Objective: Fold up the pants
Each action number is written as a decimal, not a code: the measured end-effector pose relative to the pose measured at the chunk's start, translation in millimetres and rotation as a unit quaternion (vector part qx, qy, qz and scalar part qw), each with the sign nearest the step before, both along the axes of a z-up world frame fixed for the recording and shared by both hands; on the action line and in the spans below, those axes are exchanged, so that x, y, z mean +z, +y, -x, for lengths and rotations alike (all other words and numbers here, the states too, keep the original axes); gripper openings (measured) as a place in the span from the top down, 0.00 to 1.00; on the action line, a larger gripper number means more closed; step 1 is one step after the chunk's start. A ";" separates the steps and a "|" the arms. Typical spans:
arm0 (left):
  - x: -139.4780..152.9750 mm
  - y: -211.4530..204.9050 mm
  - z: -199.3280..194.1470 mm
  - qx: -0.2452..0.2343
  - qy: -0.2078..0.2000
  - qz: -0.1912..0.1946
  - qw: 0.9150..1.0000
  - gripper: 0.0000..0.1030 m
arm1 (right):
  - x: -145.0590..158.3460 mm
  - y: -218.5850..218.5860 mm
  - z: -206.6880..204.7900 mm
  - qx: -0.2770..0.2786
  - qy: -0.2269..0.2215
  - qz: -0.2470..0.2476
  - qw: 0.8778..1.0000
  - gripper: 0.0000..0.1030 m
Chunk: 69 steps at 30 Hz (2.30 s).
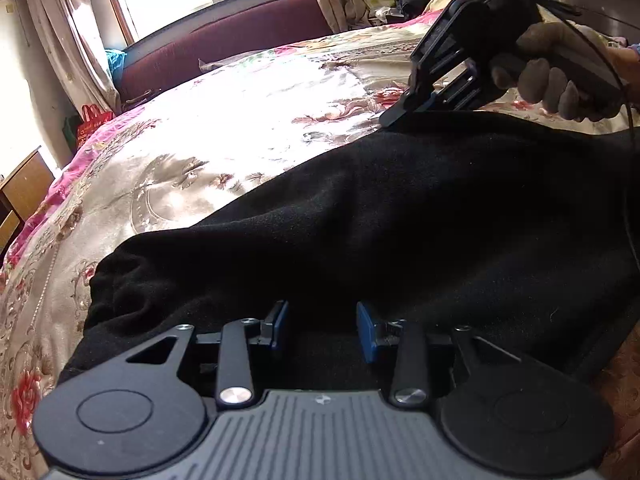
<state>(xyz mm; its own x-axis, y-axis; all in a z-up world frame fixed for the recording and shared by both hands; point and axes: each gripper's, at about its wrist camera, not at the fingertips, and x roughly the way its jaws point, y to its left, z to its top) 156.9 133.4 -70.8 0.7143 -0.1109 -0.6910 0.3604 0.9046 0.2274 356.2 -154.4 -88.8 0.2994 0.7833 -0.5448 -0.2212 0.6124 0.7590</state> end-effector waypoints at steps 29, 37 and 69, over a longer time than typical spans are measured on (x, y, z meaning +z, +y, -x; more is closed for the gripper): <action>57.0 -149.7 136.6 -0.171 -0.113 -0.041 0.978 0.50 | 39.9 -182.3 380.2 -0.443 -0.062 0.087 0.890 0.88; 65.0 -231.5 140.5 -0.219 -0.107 -0.060 0.968 0.48 | 18.0 -231.1 367.2 -0.523 -0.034 0.005 0.852 0.87; 18.6 -305.9 71.4 -0.194 -0.040 -0.055 0.979 0.48 | 1.8 -238.4 363.9 -0.512 -0.082 0.094 0.850 0.86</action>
